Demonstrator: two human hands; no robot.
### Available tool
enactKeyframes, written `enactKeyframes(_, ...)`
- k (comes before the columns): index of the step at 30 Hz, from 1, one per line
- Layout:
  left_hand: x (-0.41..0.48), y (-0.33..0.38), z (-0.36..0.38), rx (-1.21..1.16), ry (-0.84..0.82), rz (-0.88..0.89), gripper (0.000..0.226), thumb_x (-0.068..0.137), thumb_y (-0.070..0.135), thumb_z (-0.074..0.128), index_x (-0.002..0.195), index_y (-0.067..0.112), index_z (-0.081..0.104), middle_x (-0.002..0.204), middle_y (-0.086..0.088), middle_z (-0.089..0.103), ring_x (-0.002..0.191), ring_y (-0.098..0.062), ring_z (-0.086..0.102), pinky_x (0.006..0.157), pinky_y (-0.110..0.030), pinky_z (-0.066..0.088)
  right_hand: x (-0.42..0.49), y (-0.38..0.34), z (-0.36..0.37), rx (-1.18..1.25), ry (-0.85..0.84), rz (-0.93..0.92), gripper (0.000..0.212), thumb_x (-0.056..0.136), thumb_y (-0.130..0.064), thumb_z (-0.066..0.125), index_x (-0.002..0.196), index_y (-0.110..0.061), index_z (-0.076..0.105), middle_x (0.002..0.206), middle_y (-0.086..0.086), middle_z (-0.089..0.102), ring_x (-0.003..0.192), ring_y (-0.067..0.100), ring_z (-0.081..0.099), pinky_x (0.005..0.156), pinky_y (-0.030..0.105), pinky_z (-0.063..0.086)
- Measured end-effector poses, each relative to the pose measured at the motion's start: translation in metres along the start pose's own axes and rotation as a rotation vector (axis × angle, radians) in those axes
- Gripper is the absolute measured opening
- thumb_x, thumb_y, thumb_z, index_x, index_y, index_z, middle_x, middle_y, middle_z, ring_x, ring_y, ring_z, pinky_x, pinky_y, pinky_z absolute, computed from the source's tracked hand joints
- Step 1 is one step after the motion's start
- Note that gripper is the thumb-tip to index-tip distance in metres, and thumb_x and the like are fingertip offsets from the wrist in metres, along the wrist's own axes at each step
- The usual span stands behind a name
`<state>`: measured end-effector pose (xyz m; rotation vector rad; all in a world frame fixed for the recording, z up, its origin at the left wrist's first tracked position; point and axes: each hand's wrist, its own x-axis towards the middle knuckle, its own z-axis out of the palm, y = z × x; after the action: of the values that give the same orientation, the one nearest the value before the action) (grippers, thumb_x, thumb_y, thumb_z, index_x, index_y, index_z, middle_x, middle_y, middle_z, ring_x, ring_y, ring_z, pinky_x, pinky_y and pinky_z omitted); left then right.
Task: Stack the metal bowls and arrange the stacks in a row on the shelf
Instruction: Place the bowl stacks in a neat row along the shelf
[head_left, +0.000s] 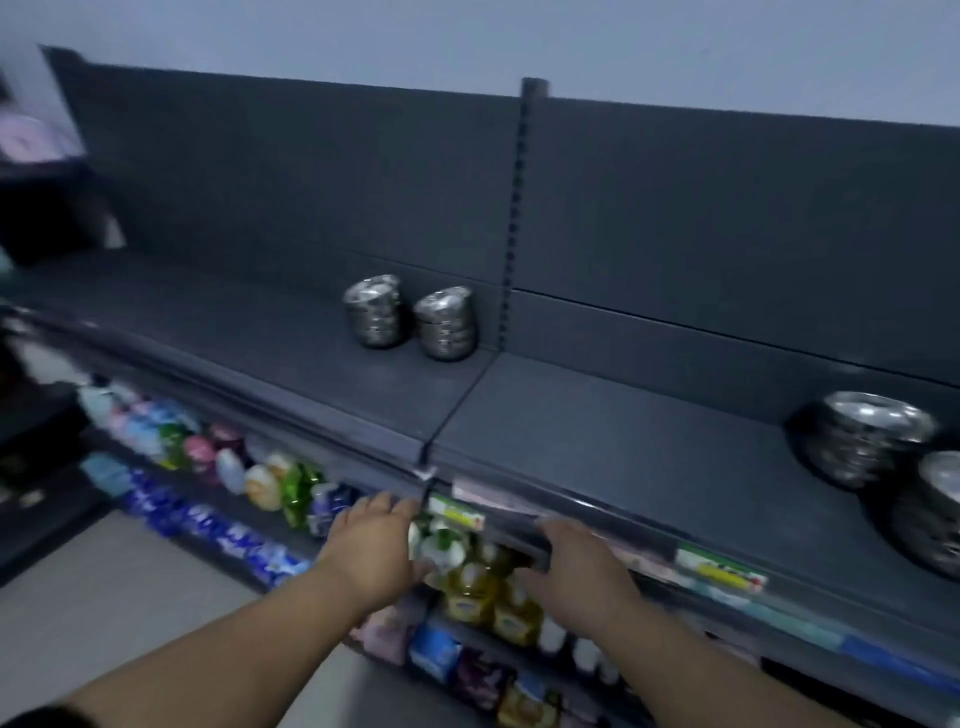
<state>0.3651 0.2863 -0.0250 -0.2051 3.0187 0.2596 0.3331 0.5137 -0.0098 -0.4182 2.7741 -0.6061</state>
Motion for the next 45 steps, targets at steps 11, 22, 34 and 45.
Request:
enactKeyframes(11, -0.082, -0.207, -0.016, -0.006, -0.007, -0.434, 0.074, 0.083, 0.06, 0.053, 0.145, 0.028, 0.03, 0.154, -0.003, 0.028, 0.141, -0.024, 0.028, 0.113, -0.036, 0.024, 0.066, -0.196, 0.096, -0.147, -0.228, -0.304, 0.07, 0.088, -0.05, 0.056, 0.148, -0.025, 0.031, 0.155, -0.001, 0.03, 0.139, 0.02, 0.035, 0.11, 0.035, 0.036)
enactKeyframes(22, 0.054, -0.268, -0.046, 0.017, 0.035, -0.436, 0.075, 0.084, 0.058, 0.053, 0.147, 0.028, 0.026, 0.156, -0.003, 0.025, 0.141, -0.025, 0.027, 0.114, -0.038, 0.024, 0.218, -0.241, 0.077, -0.049, -0.103, -0.339, 0.061, 0.089, -0.044, 0.056, 0.143, -0.024, 0.038, 0.148, -0.003, 0.038, 0.132, 0.019, 0.039, 0.108, 0.034, 0.037)
enactKeyframes(34, 0.26, -0.277, -0.07, -0.067, 0.132, -0.152, 0.075, 0.083, 0.059, 0.053, 0.146, 0.027, 0.028, 0.152, 0.002, 0.03, 0.14, -0.02, 0.028, 0.115, -0.035, 0.025, 0.366, -0.22, 0.052, -0.006, -0.019, -0.089, 0.073, 0.086, -0.046, 0.062, 0.147, -0.022, 0.03, 0.152, 0.001, 0.031, 0.136, 0.022, 0.037, 0.109, 0.033, 0.038)
enactKeyframes(45, 0.412, -0.302, -0.07, -0.14, 0.006, 0.224, 0.086, 0.081, 0.059, 0.058, 0.149, 0.021, 0.023, 0.155, -0.003, 0.028, 0.142, -0.02, 0.027, 0.117, -0.034, 0.024, 0.427, -0.236, 0.058, 0.218, 0.253, 0.208, 0.099, 0.069, -0.033, 0.079, 0.149, -0.025, 0.02, 0.138, 0.002, 0.052, 0.125, 0.018, 0.052, 0.103, 0.023, 0.04)
